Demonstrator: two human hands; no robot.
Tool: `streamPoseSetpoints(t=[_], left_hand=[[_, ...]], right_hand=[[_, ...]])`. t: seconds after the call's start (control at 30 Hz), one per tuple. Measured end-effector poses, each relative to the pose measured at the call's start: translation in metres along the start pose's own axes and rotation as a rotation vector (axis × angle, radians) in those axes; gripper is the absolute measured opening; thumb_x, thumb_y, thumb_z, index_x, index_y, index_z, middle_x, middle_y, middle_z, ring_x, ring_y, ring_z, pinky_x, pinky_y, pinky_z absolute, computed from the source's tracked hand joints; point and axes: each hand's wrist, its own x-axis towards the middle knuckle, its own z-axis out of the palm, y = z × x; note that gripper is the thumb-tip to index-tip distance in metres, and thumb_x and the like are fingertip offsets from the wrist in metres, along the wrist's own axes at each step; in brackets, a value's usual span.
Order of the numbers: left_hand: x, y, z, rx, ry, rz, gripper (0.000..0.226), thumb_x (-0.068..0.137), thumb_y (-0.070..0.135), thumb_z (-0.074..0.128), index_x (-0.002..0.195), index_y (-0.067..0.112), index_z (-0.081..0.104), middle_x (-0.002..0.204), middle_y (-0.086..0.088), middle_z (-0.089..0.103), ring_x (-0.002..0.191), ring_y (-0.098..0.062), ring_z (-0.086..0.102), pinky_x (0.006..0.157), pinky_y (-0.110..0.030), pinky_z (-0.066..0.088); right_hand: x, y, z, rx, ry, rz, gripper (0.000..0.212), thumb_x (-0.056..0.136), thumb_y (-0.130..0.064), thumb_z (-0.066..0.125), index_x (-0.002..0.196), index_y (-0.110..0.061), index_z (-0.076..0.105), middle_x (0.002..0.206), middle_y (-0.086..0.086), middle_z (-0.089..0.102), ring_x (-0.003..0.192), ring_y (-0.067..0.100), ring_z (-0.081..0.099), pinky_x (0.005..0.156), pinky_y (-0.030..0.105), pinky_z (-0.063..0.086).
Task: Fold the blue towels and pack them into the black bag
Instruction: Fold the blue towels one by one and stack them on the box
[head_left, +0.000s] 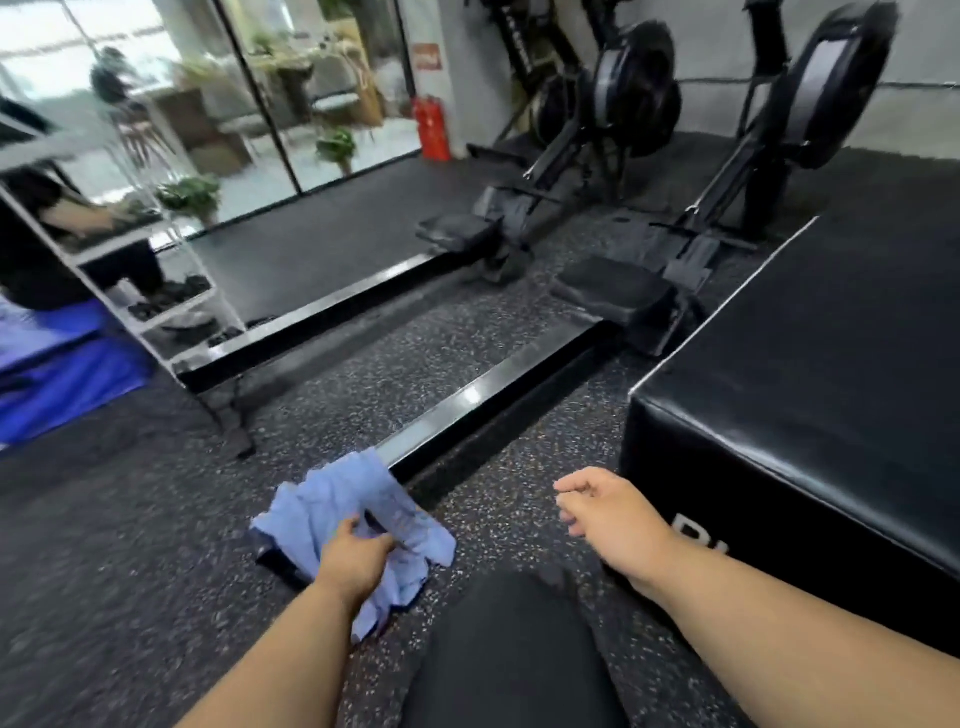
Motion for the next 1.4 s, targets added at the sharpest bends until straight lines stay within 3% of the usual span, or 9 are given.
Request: streamPoseSetpoints(t=[0.13, 0.4, 0.53, 0.6, 0.73, 0.77, 0.8, 0.93, 1.4], left_hand=[[0.045, -0.029, -0.021, -0.027, 0.009, -0.123, 0.066, 0.094, 0.021, 0.075, 0.152, 0.012, 0.047, 0.096, -0.002, 0.065, 0.083, -0.019, 0.063, 0.068, -0.025, 0.048], [0.150, -0.047, -0.017, -0.098, -0.066, -0.205, 0.052, 0.088, 0.027, 0.074, 0.138, 0.029, 0.059, 0.108, -0.010, 0.072, 0.073, -0.017, 0.065, 0.070, -0.037, 0.058], [0.195, -0.046, -0.002, -0.061, -0.078, -0.176, 0.061, 0.084, 0.031, 0.074, 0.143, 0.028, 0.058, 0.124, 0.001, 0.064, 0.129, -0.018, 0.059, 0.109, -0.037, 0.049], [0.201, -0.041, 0.001, -0.091, -0.063, -0.195, 0.064, 0.088, 0.022, 0.072, 0.150, 0.014, 0.053, 0.135, -0.002, 0.061, 0.114, -0.013, 0.063, 0.100, -0.031, 0.049], [0.204, -0.043, 0.001, -0.236, 0.005, -0.188, 0.021, 0.075, 0.012, 0.069, 0.096, 0.009, 0.065, 0.093, -0.017, 0.068, 0.088, -0.032, 0.066, 0.079, -0.043, 0.057], [0.201, -0.042, 0.001, -0.270, 0.026, -0.172, 0.015, 0.074, 0.011, 0.065, 0.087, 0.005, 0.062, 0.082, -0.019, 0.064, 0.109, -0.045, 0.066, 0.072, -0.042, 0.056], [0.199, -0.041, -0.001, -0.296, 0.034, -0.151, 0.007, 0.076, 0.008, 0.061, 0.080, 0.007, 0.056, 0.071, -0.014, 0.055, 0.084, -0.017, 0.031, 0.060, -0.034, 0.049], [0.174, -0.013, -0.019, -0.420, 0.051, -0.019, 0.029, 0.086, 0.000, 0.052, 0.079, 0.028, 0.045, 0.064, 0.011, 0.035, 0.062, -0.015, 0.030, 0.051, -0.025, 0.028], [0.004, 0.112, -0.084, -0.686, -0.247, 0.407, 0.050, 0.086, 0.016, 0.050, 0.125, 0.035, 0.075, 0.135, 0.012, 0.070, 0.127, -0.009, 0.062, 0.110, -0.032, 0.045]], right_hand=[[0.050, -0.017, 0.042, -0.073, -0.085, 0.006, 0.015, 0.099, -0.016, 0.061, 0.108, -0.024, 0.069, 0.096, 0.004, 0.074, 0.080, 0.014, 0.067, 0.069, 0.027, 0.051], [0.134, -0.022, 0.097, -0.157, -0.169, 0.055, 0.015, 0.100, -0.019, 0.061, 0.109, -0.027, 0.069, 0.097, 0.002, 0.076, 0.084, 0.015, 0.069, 0.073, 0.028, 0.051], [0.157, -0.018, 0.109, -0.185, -0.173, 0.075, 0.016, 0.099, -0.019, 0.061, 0.108, -0.027, 0.070, 0.095, 0.000, 0.077, 0.082, 0.013, 0.070, 0.072, 0.029, 0.052], [0.164, -0.018, 0.113, -0.183, -0.182, 0.086, 0.016, 0.100, -0.017, 0.060, 0.109, -0.026, 0.070, 0.096, 0.002, 0.077, 0.080, 0.011, 0.069, 0.070, 0.026, 0.052], [0.171, -0.019, 0.119, -0.176, -0.204, 0.100, 0.016, 0.099, -0.017, 0.061, 0.109, -0.025, 0.069, 0.098, 0.003, 0.077, 0.079, 0.011, 0.068, 0.068, 0.027, 0.052], [0.171, -0.018, 0.119, -0.174, -0.203, 0.103, 0.015, 0.099, -0.017, 0.061, 0.109, -0.025, 0.069, 0.098, 0.003, 0.076, 0.078, 0.011, 0.067, 0.068, 0.027, 0.052], [0.172, -0.018, 0.119, -0.171, -0.201, 0.103, 0.015, 0.099, -0.017, 0.061, 0.109, -0.024, 0.070, 0.098, 0.003, 0.076, 0.078, 0.011, 0.067, 0.069, 0.028, 0.052], [0.165, -0.019, 0.119, -0.154, -0.190, 0.091, 0.016, 0.099, -0.016, 0.061, 0.109, -0.024, 0.069, 0.097, 0.005, 0.076, 0.077, 0.012, 0.067, 0.073, 0.033, 0.053], [0.050, -0.072, 0.062, -0.014, -0.018, -0.107, 0.018, 0.099, -0.025, 0.064, 0.114, -0.034, 0.067, 0.107, 0.004, 0.074, 0.096, 0.017, 0.070, 0.080, 0.033, 0.054]])
